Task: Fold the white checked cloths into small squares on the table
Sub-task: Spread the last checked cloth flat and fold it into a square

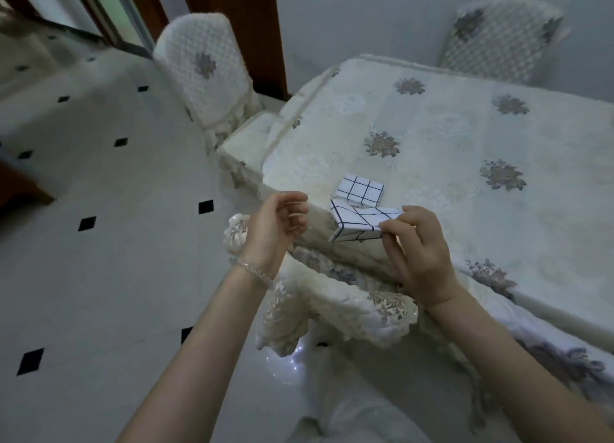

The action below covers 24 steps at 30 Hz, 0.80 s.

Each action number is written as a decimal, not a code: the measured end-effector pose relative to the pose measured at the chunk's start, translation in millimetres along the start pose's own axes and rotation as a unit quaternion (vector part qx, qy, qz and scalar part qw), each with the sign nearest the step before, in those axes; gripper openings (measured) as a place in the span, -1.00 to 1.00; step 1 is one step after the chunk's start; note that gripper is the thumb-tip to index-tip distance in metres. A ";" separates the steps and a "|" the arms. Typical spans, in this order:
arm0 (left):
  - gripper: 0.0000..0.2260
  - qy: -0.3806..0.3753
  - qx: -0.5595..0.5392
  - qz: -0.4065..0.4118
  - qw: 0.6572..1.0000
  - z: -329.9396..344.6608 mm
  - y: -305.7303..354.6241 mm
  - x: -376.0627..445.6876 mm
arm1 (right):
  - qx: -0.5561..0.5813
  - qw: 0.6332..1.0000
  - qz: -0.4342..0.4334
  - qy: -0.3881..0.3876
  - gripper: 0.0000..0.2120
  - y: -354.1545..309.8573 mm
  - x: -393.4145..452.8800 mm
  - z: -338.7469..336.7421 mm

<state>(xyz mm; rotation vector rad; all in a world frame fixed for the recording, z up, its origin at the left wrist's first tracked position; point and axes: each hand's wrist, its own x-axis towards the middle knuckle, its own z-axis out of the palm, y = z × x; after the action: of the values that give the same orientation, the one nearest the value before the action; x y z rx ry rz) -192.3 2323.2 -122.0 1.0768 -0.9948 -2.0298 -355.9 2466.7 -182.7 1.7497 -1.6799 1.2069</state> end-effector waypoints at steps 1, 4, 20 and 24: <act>-0.79 -0.009 0.005 -0.007 1.000 0.3 1.5 14.2 | -0.008 1.000 0.010 0.002 -0.92 4.5 3.0 7.6; -0.82 -0.027 0.036 -0.018 0.999 3.4 6.4 56.6 | -0.025 0.999 0.027 0.005 -0.93 23.7 12.7 32.9; -0.74 -0.280 0.465 0.086 0.835 44.8 -6.4 263.4 | 0.040 0.891 0.410 -0.193 -0.92 146.1 61.9 116.6; -0.82 -0.326 0.535 0.112 0.771 50.9 -27.4 297.2 | 0.079 0.857 0.477 -0.175 -0.93 165.9 70.3 124.6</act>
<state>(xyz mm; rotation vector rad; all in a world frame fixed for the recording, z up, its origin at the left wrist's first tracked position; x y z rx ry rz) -380.8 2118.9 -242.1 0.6005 -2.6958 -1.5534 -485.4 2297.7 -234.4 1.2282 -2.9336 1.4694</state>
